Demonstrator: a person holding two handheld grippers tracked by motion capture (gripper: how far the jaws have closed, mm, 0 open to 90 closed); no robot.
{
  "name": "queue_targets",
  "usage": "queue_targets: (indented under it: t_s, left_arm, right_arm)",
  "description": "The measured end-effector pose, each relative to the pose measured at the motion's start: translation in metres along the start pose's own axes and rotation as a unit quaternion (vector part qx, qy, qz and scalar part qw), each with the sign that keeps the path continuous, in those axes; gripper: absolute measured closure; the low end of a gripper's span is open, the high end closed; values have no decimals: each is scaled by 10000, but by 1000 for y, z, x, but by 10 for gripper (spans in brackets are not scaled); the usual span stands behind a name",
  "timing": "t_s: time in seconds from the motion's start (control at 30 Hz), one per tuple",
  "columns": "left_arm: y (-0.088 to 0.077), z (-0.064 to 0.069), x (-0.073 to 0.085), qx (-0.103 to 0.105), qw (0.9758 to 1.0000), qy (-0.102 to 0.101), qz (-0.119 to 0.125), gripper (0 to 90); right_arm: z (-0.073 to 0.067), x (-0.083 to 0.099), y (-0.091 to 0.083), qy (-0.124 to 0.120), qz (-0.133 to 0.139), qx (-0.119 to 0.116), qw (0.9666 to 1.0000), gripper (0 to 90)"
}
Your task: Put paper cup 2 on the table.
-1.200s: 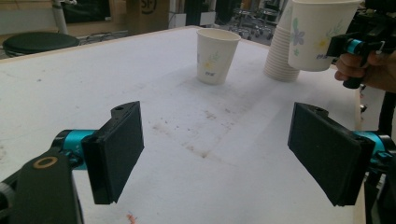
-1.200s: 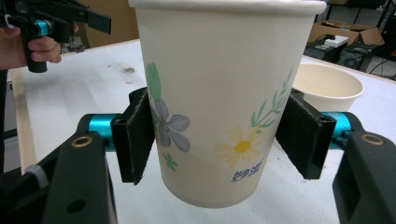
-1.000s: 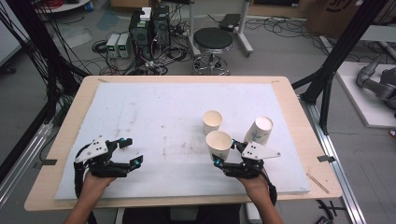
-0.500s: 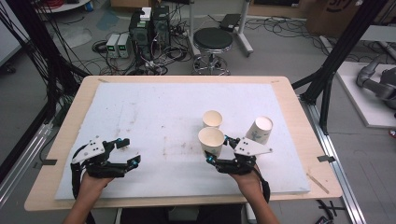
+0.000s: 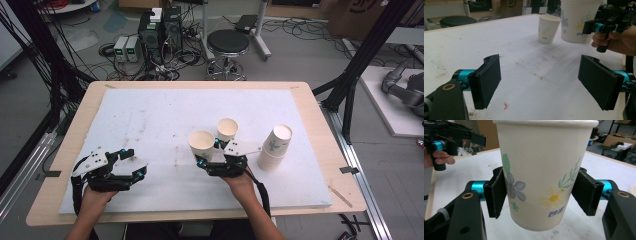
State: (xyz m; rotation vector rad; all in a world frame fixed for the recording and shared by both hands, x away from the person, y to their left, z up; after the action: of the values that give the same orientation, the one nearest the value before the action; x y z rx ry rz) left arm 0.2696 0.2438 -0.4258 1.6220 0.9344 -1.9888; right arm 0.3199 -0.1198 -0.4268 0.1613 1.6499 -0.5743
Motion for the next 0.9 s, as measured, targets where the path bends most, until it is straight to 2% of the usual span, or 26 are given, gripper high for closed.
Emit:
queue_targets:
  t_s: [0.1,0.4,0.6,0.7,0.9]
  left_arm:
    - [0,0,0,0,10000,-22,19,184]
    - [1,-3,0,7,10000,-27,33,184]
    - [1,-3,0,6,10000,-6,-9,185]
    - [2,-2,0,15,10000,-12,-25,185]
    - [3,-2,1,20,10000,-7,-58,186]
  right_arm:
    - [0,1,14,62,-28,-12,10000,337]
    - [0,6,44,231,-351,81,9991,337]
    - [3,10,53,311,-555,206,9978,337]
    - [5,11,56,414,-715,262,9962,337]
    - [7,12,60,452,-993,325,9935,337]
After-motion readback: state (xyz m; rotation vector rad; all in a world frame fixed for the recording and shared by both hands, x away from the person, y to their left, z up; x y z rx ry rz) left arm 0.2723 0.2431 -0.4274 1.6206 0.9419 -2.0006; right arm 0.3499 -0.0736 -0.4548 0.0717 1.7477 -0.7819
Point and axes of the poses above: each handheld gripper's, and its own axes: y roughly forward along the jaws, x roughly out of its underside, z roughly to its right, the point moved 1 cm from there along y, roughly forward along the jaws, and after that the axes turned 5 degrees about -x, right-handed, at the moved point
